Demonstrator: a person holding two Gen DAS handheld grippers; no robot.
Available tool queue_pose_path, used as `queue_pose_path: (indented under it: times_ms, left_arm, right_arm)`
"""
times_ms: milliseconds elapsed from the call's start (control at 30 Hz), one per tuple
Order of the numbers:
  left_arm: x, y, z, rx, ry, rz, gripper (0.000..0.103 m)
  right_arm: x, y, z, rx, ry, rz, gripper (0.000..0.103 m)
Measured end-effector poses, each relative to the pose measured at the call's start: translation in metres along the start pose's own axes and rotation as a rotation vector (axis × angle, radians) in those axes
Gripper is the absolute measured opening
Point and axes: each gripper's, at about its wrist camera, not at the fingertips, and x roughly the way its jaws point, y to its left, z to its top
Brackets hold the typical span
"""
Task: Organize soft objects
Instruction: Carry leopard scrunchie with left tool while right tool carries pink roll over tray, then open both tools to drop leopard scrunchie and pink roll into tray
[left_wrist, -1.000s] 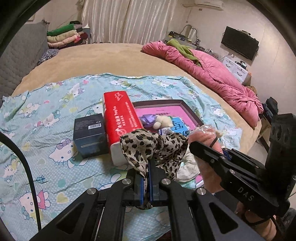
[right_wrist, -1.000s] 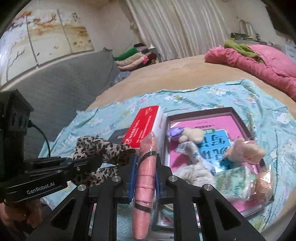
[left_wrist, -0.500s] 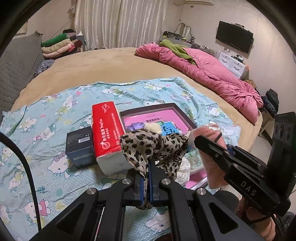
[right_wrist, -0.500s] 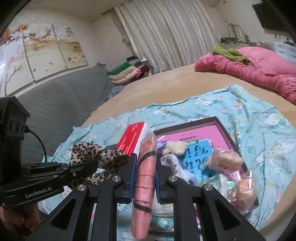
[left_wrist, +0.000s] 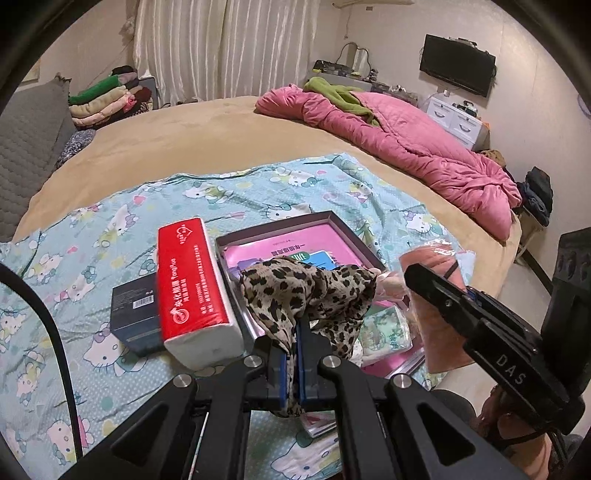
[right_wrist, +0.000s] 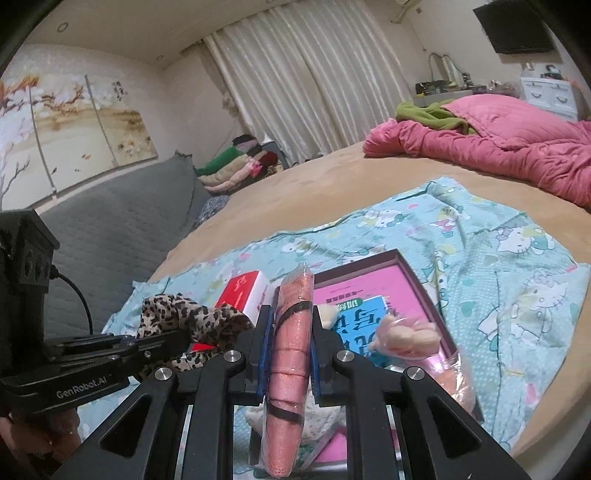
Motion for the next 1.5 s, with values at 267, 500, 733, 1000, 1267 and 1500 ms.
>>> queue_pose_path:
  times_ms: [267, 500, 733, 1000, 1267, 1500]
  left_arm:
    - [0.034, -0.008, 0.003, 0.005, 0.058, -0.011, 0.004]
    - [0.062, -0.011, -0.002, 0.005, 0.116, -0.012, 0.004]
    - [0.082, -0.006, -0.011, 0.003, 0.158, -0.006, 0.004]
    - [0.096, -0.001, -0.017, 0.000, 0.189, 0.007, 0.004]
    - [0.102, 0.001, -0.021, 0.001, 0.201, 0.011, 0.004]
    - [0.104, -0.001, -0.022, 0.016, 0.198, 0.011, 0.005]
  right_arm:
    - [0.004, -0.012, 0.004, 0.038, -0.001, -0.008, 0.017]
    - [0.016, -0.020, 0.002, 0.065, 0.026, -0.010, 0.017]
    - [0.037, -0.032, -0.006, 0.099, 0.090, -0.028, 0.018]
    - [0.067, -0.036, -0.018, 0.114, 0.172, -0.028, 0.020]
    - [0.077, -0.039, -0.023, 0.107, 0.189, -0.059, 0.020]
    - [0.083, -0.042, -0.027, 0.103, 0.210, -0.073, 0.035]
